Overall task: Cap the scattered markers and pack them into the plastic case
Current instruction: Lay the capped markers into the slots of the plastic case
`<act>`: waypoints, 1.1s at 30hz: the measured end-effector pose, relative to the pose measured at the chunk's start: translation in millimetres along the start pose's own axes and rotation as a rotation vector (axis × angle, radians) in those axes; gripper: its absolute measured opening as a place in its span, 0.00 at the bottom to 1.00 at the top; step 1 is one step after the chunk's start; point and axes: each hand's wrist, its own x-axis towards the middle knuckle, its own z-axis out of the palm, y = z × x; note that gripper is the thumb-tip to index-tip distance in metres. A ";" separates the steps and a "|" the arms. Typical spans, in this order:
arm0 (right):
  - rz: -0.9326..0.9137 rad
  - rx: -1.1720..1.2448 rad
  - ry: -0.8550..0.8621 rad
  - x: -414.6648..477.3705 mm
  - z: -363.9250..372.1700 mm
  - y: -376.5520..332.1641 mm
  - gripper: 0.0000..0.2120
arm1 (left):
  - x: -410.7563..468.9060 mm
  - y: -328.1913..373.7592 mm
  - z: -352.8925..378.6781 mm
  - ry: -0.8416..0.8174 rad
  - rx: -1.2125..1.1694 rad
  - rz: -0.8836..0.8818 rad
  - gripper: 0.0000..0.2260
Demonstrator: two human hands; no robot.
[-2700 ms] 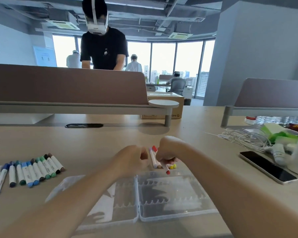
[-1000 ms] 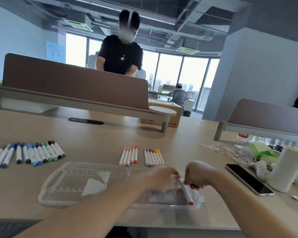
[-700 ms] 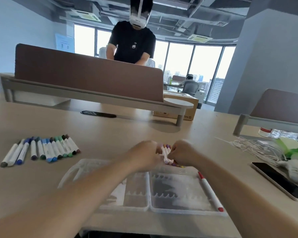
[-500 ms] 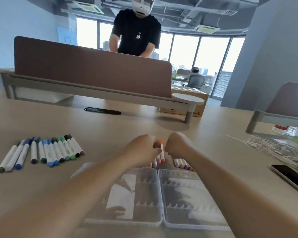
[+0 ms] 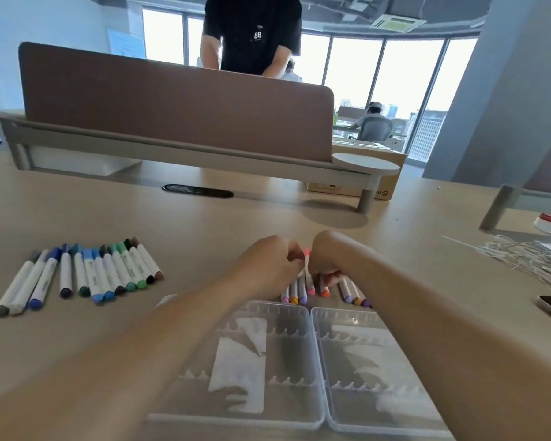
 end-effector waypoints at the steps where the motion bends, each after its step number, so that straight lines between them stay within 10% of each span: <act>1: -0.019 0.022 -0.001 -6.5 -2.2 2.9 0.13 | -3.2 1.5 0.2 -0.005 0.003 -0.005 0.11; 33: -0.032 0.201 0.112 -143.2 34.9 176.2 0.13 | -54.9 122.7 102.2 -0.217 0.247 0.290 0.20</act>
